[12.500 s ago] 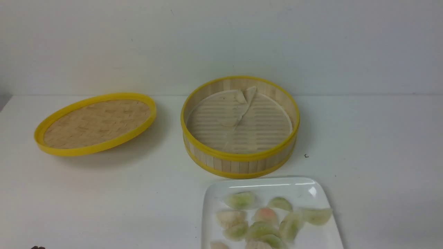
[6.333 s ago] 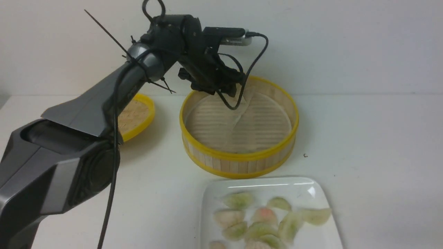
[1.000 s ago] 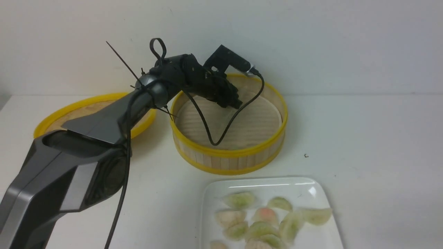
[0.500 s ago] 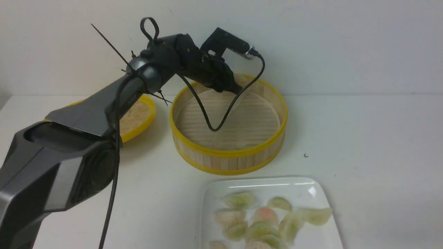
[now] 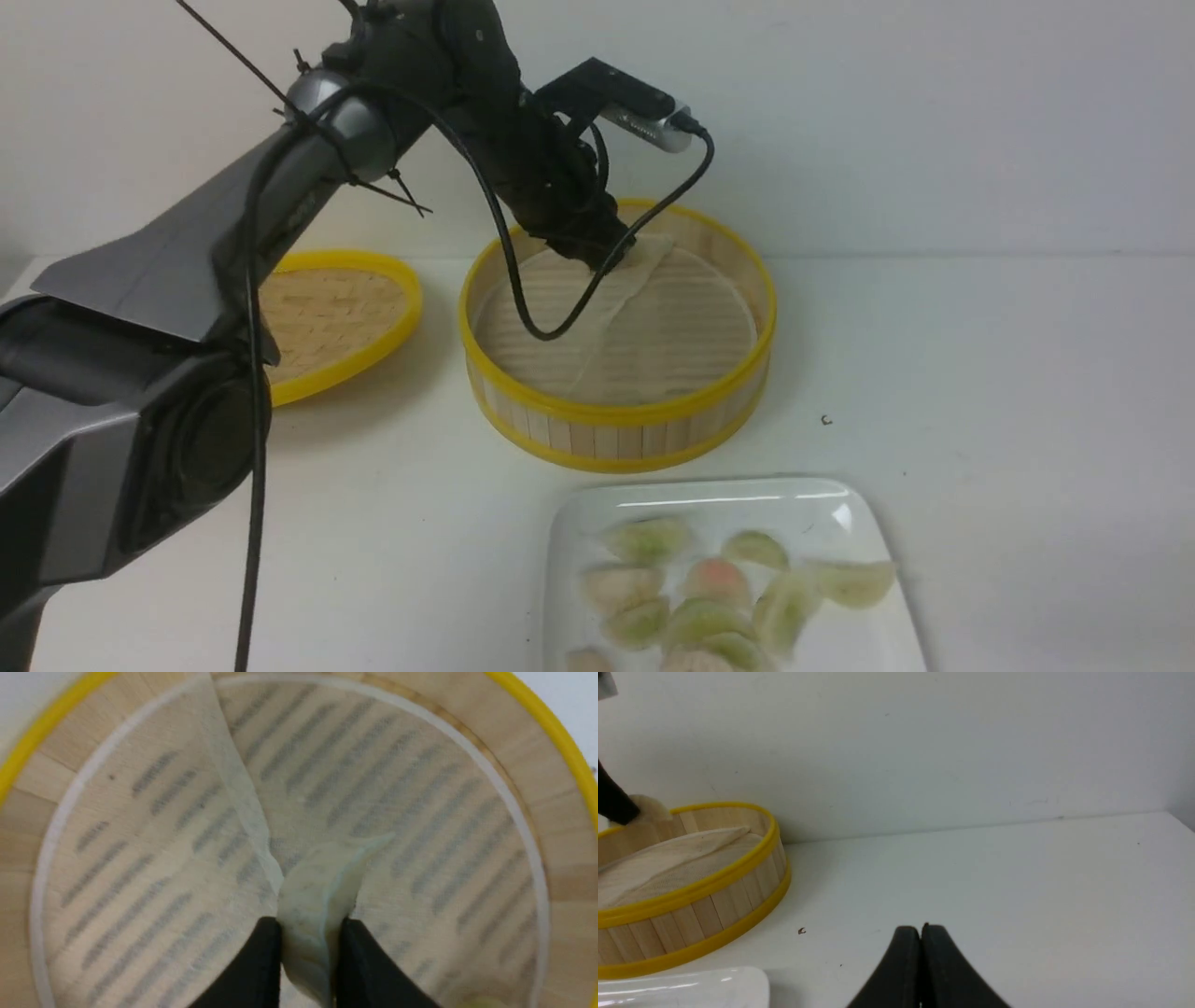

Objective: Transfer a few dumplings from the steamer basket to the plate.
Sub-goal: Use the left arm to put the dumpling into the plate

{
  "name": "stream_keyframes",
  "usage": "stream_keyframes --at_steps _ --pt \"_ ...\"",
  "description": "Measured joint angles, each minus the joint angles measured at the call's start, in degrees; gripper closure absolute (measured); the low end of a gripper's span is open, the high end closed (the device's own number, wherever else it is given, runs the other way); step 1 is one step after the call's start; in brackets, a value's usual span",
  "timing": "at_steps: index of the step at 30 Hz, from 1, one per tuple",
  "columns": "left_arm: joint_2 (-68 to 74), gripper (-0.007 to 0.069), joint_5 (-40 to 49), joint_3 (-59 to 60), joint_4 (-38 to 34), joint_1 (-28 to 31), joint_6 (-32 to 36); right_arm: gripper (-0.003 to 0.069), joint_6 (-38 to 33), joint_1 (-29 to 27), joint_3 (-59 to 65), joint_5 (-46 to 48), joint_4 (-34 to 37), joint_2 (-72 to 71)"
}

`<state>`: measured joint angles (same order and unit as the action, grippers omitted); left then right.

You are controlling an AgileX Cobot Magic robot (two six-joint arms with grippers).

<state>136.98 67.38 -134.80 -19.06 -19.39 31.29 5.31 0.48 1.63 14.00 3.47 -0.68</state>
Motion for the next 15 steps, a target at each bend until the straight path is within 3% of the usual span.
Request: stream_keyframes --at_steps 5,9,15 --pt "-2.59 0.0501 3.26 0.14 0.51 0.00 -2.16 0.0669 0.00 0.00 0.00 0.00 0.00 0.00" --pt "-7.61 0.0501 3.31 3.25 0.69 -0.12 -8.00 0.0669 0.00 0.00 0.00 0.00 0.00 0.00" --pt "-21.35 0.0501 3.26 20.17 1.66 -3.44 -11.91 0.0669 0.00 0.00 0.00 0.00 0.00 0.00"
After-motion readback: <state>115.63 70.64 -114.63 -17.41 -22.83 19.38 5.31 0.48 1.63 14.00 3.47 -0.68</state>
